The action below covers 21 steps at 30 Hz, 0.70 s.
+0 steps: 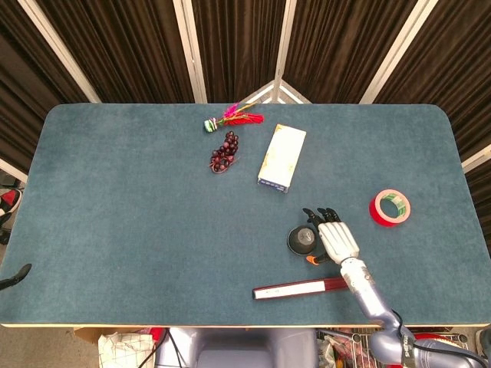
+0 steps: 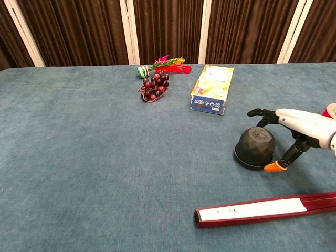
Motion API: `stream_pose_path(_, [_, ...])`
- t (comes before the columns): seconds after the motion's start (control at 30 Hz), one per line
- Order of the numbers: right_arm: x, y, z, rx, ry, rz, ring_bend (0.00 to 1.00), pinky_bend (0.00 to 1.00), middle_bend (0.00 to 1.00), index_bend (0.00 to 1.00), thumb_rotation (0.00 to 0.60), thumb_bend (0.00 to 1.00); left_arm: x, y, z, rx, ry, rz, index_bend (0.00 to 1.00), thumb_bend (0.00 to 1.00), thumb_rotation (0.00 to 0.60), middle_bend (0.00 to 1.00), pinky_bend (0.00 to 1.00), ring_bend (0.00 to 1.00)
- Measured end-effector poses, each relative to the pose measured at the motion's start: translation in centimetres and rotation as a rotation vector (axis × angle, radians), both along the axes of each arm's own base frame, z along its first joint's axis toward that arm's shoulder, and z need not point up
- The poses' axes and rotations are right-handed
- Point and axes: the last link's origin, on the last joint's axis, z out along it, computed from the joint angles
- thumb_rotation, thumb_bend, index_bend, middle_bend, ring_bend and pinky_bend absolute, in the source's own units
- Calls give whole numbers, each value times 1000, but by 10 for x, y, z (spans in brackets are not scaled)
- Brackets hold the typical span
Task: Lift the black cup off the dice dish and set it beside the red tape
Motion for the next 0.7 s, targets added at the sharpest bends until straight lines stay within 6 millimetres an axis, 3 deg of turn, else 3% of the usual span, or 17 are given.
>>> stream_pose_path(0.7, [10, -3, -15, 11, -23, 10, 80, 0, 303, 25, 600, 42, 0, 0, -1, 0, 4, 3, 107, 310, 600, 0, 88, 0])
